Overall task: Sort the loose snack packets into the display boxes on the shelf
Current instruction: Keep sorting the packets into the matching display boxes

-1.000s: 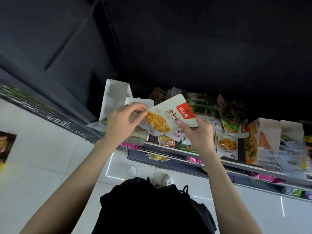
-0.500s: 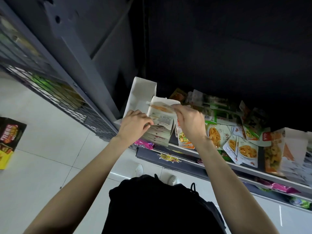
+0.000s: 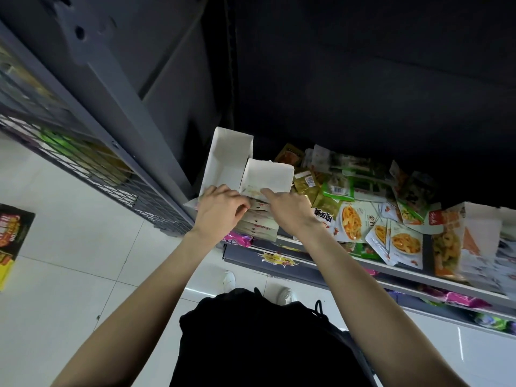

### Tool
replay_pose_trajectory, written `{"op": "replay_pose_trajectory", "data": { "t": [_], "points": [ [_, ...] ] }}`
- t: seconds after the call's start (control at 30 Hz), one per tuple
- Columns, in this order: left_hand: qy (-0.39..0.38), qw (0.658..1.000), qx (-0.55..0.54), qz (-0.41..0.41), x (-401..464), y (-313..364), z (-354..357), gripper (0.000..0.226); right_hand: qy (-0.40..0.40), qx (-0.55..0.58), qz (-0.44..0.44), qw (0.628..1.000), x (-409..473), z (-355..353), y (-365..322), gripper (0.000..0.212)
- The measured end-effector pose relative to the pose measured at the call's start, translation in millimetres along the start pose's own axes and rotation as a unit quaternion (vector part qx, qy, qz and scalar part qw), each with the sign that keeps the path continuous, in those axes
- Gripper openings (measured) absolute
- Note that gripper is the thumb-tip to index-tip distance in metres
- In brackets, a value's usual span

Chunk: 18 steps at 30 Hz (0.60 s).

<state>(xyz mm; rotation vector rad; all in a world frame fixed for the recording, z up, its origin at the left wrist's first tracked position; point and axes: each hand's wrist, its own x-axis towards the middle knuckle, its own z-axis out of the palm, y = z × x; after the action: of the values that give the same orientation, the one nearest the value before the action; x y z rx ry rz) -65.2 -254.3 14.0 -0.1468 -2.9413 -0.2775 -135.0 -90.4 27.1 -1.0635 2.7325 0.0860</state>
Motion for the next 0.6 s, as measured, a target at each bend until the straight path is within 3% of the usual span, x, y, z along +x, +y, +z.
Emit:
{"op": "replay_pose_trajectory", "data": {
  "t": [0.03, 0.1, 0.23, 0.33, 0.43, 0.5, 0.6],
  "points": [
    [0.017, 1.0, -0.005, 0.004, -0.1, 2.0, -1.0, 0.004, -0.01, 0.026, 0.0, 1.0, -2.6, 2.6, 1.9, 0.044],
    [0.055, 0.998, -0.035, -0.003, -0.7, 12.5, -6.6, 0.021, 0.003, 0.112, -0.002, 0.994, -13.8, 2.3, 8.7, 0.042],
    [0.157, 0.977, -0.146, 0.021, 2.4, 61.6, -20.1, 0.027, 0.172, 0.292, 0.025, 0.941, -57.3, 11.0, 37.2, 0.031],
    [0.184, 0.953, -0.23, 0.064, 11.6, 113.4, -16.8, 0.028, 0.232, 0.344, 0.102, 0.904, -99.7, 40.1, 74.4, 0.024],
    [0.105, 0.953, -0.269, 0.09, 26.8, 158.5, 13.7, 0.015, 0.242, 0.324, 0.231, 0.885, -139.4, 71.6, 116.2, 0.024],
    [0.003, 0.969, -0.232, 0.085, 40.4, 180.1, 42.8, 0.012, 0.216, 0.301, 0.31, 0.875, -158.8, 91.0, 140.1, 0.027],
    [-0.153, 0.975, -0.128, 0.094, 62.3, 202.7, 86.6, 0.042, 0.133, 0.266, 0.336, 0.894, -174.9, 117.3, 166.1, 0.04]
  ]
}}
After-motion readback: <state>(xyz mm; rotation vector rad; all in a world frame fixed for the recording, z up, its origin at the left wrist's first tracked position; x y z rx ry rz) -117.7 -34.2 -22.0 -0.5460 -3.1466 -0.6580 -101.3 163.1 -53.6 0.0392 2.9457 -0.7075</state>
